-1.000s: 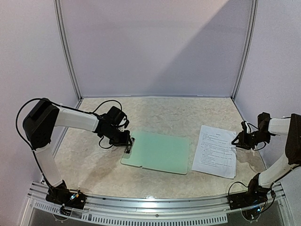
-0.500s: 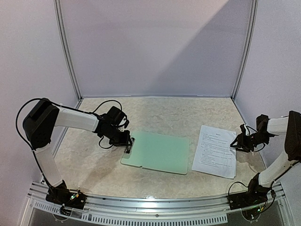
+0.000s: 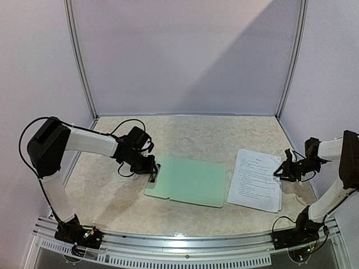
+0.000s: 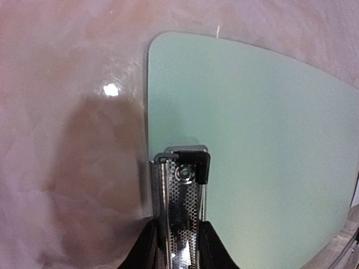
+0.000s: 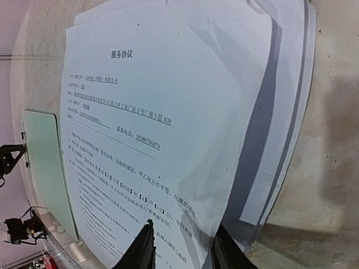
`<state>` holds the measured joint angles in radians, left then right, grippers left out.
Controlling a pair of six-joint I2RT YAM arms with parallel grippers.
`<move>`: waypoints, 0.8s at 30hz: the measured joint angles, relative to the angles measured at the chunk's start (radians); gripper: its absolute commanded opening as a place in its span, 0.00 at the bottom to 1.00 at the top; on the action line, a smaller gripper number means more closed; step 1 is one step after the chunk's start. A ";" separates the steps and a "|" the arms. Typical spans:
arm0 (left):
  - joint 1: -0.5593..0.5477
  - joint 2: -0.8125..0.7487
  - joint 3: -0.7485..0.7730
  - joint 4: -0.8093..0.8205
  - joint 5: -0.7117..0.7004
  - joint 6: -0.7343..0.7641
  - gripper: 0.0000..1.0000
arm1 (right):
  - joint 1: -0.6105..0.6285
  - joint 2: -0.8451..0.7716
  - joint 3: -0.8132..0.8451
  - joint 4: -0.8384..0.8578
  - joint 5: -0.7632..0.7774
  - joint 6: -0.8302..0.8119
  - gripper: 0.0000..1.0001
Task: Put the files into the folder
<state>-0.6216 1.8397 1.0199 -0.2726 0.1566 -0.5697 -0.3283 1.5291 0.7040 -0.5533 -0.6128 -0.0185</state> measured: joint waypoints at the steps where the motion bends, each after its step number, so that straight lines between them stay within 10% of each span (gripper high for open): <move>1: 0.000 0.000 0.000 0.000 0.000 0.000 0.00 | 0.000 0.000 0.000 0.000 -0.008 0.001 0.32; 9: 0.000 -0.001 -0.003 0.005 0.000 0.000 0.00 | 0.000 0.047 0.005 0.015 -0.079 0.009 0.00; 24: 0.000 -0.009 -0.017 0.016 0.007 0.000 0.00 | 0.000 -0.045 0.183 -0.077 -0.217 -0.071 0.00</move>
<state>-0.6216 1.8309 1.0031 -0.2562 0.1638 -0.5697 -0.3286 1.4841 0.8871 -0.6308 -0.8295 -0.0898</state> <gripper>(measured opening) 0.229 0.004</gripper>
